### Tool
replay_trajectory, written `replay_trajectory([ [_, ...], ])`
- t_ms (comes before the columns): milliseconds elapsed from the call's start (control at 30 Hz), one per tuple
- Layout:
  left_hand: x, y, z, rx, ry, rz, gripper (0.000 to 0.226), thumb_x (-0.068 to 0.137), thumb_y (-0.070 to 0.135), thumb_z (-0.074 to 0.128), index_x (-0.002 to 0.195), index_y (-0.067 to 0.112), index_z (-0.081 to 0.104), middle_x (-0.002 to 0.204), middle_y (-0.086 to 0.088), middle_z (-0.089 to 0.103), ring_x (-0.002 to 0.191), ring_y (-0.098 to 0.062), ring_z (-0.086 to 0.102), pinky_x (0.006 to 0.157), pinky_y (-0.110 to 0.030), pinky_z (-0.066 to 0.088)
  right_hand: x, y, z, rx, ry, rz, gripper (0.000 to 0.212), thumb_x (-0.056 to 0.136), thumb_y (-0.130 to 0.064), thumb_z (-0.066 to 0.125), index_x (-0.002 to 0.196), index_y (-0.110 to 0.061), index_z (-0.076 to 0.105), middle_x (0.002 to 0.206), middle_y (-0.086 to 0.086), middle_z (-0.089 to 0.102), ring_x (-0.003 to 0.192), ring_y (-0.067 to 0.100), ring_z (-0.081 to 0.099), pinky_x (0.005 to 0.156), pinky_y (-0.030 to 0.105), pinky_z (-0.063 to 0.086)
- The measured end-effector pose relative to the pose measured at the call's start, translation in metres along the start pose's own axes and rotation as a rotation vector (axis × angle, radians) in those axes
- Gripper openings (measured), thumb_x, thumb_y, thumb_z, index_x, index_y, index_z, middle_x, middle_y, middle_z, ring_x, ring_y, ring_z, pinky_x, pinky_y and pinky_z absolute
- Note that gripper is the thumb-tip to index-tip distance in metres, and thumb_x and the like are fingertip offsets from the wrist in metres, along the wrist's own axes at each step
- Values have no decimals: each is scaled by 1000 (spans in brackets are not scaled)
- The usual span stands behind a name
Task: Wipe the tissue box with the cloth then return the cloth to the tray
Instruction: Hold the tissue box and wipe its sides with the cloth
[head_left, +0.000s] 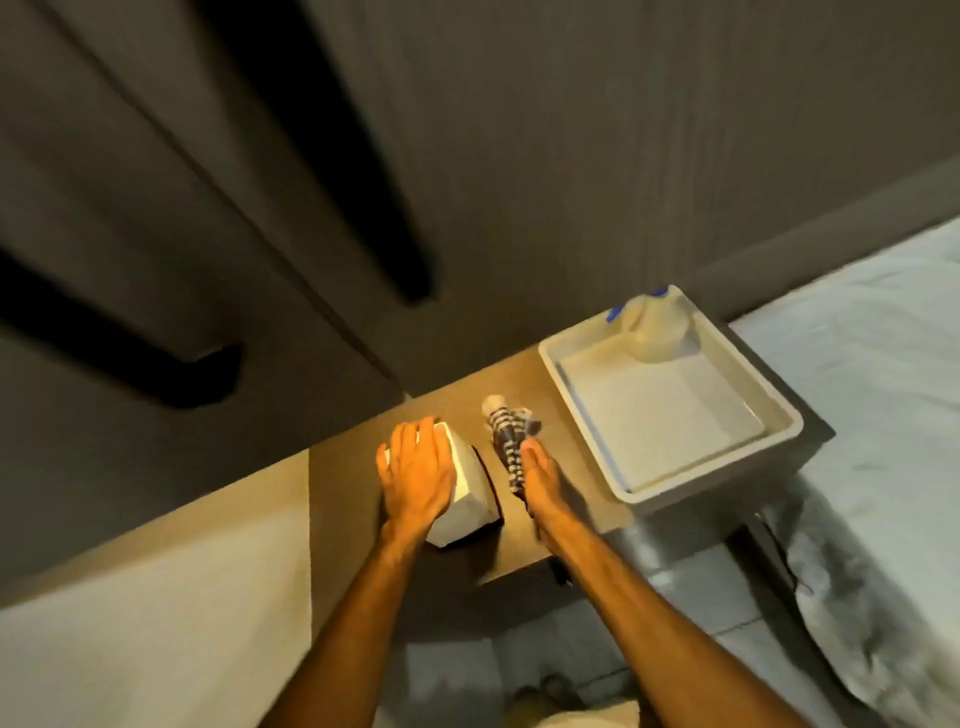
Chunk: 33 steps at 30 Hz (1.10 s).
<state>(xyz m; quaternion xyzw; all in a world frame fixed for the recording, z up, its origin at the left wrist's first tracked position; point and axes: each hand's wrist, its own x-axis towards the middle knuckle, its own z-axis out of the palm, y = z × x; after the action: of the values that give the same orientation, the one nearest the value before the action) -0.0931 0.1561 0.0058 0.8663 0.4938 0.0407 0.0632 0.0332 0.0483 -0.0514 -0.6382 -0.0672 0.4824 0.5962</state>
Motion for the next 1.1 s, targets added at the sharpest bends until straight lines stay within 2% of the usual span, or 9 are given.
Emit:
replay_trajectory([
  [133, -1, -5, 6, 10, 35, 6, 46, 95, 43, 35, 131, 20, 52, 127, -10, 60, 119, -32, 55, 102, -53, 43, -11, 17, 29, -214, -200, -114, 45, 111, -32, 35, 155, -28, 41, 153, 6, 52, 138, 26, 52, 113, 34, 43],
  [267, 0, -7, 10, -27, 53, 18, 40, 94, 42, 53, 129, 23, 49, 125, -7, 60, 116, -28, 55, 100, -50, 44, -6, 12, 50, -183, -138, -110, 46, 111, -34, 35, 156, -26, 41, 153, 8, 51, 136, 26, 54, 99, 25, 43],
  [433, 0, -5, 8, -65, 83, 52, 43, 96, 45, 35, 129, 22, 51, 124, -6, 60, 117, -27, 54, 100, -50, 42, 30, -3, 57, -186, -259, -143, 46, 111, -34, 32, 156, -28, 39, 157, 4, 48, 142, 23, 49, 104, 24, 36],
  [567, 0, 2, 5, -118, 101, 12, 63, 92, 58, 17, 126, 20, 55, 124, -7, 61, 118, -27, 54, 103, -50, 39, 25, 14, 38, -229, -251, -75, 47, 112, -36, 29, 157, -28, 37, 150, 8, 54, 137, 26, 53, 104, 30, 41],
  [667, 1, 2, 6, -131, 108, -12, 51, 97, 48, 21, 123, 21, 55, 121, -6, 62, 115, -26, 54, 103, -49, 39, -12, 23, 22, -255, -271, -82, 48, 112, -36, 30, 160, -33, 30, 150, 6, 53, 136, 24, 53, 102, 27, 41],
  [767, 4, -6, 11, -63, 96, 8, 25, 102, 35, 43, 122, 24, 53, 119, -4, 61, 112, -23, 54, 101, -46, 40, -31, 16, 25, -169, -295, -136, 48, 111, -34, 33, 159, -32, 32, 153, 6, 51, 140, 24, 51, 109, 30, 42],
  [833, 3, -9, 14, 1, 112, 39, 20, 100, 32, 54, 118, 23, 52, 115, -4, 61, 106, -24, 56, 96, -45, 44, -21, -5, 36, -118, -322, -193, 47, 111, -30, 35, 158, -27, 37, 153, 8, 52, 140, 23, 51, 111, 30, 44],
  [967, 2, -6, 8, -77, 104, 40, 36, 100, 43, 37, 120, 18, 54, 117, -7, 61, 109, -26, 55, 100, -49, 43, 28, -19, 57, -215, -330, -176, 46, 112, -28, 32, 157, -26, 39, 154, 11, 50, 140, 26, 50, 105, 27, 40],
  [1100, 3, -4, 8, -156, 111, -2, 28, 102, 38, 35, 121, 24, 52, 120, -7, 62, 112, -26, 56, 105, -55, 42, 32, 7, 32, -363, -294, -142, 47, 111, -31, 32, 158, -32, 34, 157, 7, 46, 145, 26, 44, 119, 40, 37],
])
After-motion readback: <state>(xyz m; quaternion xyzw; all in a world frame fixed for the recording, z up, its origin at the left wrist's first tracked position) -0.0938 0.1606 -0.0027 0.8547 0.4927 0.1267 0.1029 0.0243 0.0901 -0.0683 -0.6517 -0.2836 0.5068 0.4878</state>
